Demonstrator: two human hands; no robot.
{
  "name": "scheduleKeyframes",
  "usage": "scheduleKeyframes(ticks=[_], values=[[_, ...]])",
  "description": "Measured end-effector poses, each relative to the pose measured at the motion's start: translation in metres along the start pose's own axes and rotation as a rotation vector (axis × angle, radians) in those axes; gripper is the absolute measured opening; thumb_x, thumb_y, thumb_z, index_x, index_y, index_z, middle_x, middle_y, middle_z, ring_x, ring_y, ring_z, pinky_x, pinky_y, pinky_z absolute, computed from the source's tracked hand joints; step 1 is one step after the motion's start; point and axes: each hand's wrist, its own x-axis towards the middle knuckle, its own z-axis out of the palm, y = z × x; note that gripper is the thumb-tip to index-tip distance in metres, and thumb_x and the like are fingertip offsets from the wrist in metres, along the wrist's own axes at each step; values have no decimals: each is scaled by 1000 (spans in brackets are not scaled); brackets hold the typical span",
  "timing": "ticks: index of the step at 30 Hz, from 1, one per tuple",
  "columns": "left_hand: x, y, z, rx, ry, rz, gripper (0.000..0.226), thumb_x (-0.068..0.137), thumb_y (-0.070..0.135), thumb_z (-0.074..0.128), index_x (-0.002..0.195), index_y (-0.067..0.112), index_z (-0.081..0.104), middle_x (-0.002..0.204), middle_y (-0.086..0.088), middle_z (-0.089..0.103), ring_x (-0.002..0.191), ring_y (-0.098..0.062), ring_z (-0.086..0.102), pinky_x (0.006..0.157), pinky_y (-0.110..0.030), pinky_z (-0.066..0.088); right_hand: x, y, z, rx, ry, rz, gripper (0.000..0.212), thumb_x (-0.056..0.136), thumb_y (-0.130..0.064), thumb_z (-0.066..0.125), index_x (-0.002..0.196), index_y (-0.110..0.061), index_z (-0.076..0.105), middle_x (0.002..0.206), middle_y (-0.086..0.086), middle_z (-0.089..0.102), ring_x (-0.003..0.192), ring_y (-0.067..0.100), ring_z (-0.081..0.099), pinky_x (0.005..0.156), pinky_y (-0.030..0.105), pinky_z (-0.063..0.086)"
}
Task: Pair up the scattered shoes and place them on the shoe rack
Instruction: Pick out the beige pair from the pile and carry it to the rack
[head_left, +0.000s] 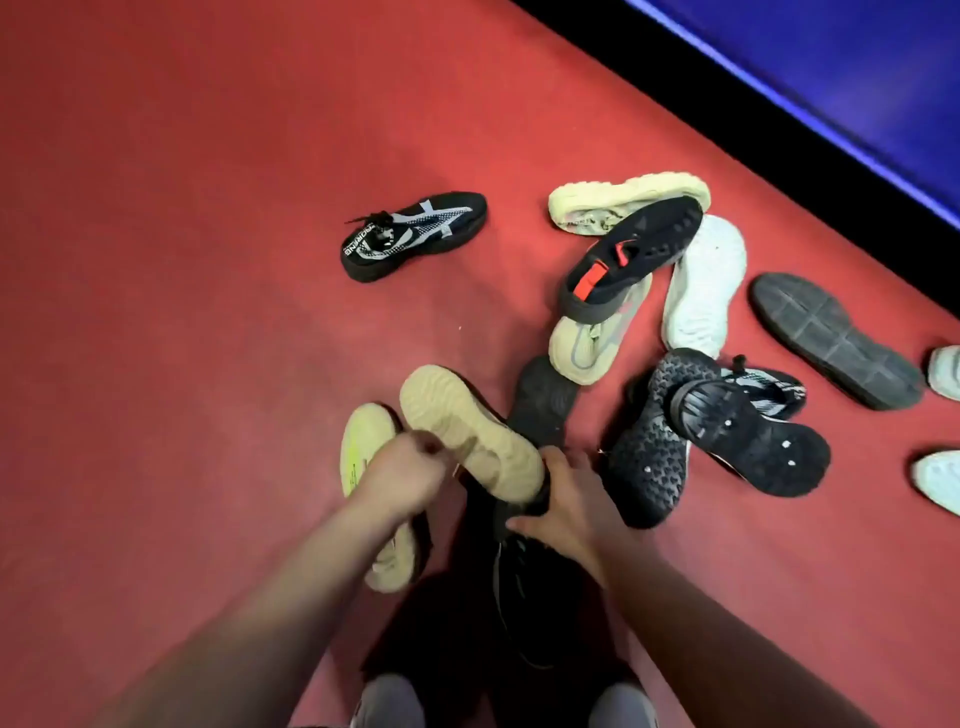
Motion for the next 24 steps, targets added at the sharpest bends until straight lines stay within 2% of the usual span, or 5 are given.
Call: scheduleKeyframes(ticks=[3, 12, 15, 19, 24], values=[[48, 11, -17, -58, 96, 44, 21, 88, 18, 51, 86, 3, 66, 79, -17, 72, 66, -31, 68, 67, -32, 52, 23, -15, 8, -266, 51, -72, 114, 56, -53, 82, 146, -20, 19, 139, 5, 26, 124, 30, 38, 96, 43, 44], [120, 40, -48, -42, 137, 137, 22, 92, 23, 47, 79, 9, 58, 80, -15, 68, 63, -30, 62, 47, -22, 33, 79, -37, 0, -550, -86, -244, 93, 54, -44, 82, 128, -8, 38, 123, 13, 49, 111, 33, 52, 88, 35, 46], [120, 53, -46, -236, 174, 187, 16, 91, 22, 48, 87, 10, 58, 80, -13, 64, 64, -28, 61, 52, -25, 34, 75, -43, -38, -130, -51, -127, 60, 56, -49, 79, 101, -16, 57, 100, 5, 63, 86, 20, 62, 70, 26, 46], [99, 60, -49, -457, 250, 176, 14, 90, 23, 52, 79, 15, 53, 76, -10, 61, 53, -22, 57, 50, -25, 28, 48, -44, -77, 1037, -201, 244, 35, 67, -43, 59, 73, -12, 74, 69, 6, 67, 59, 18, 57, 61, 25, 44], [74, 45, -38, -670, 349, 146, 16, 90, 20, 55, 75, 15, 53, 68, -6, 55, 52, -19, 49, 48, -23, 30, 32, -30, -106, 1579, -220, 258, 44, 62, -40, 52, 87, -8, 68, 77, 14, 64, 60, 27, 53, 59, 25, 37]])
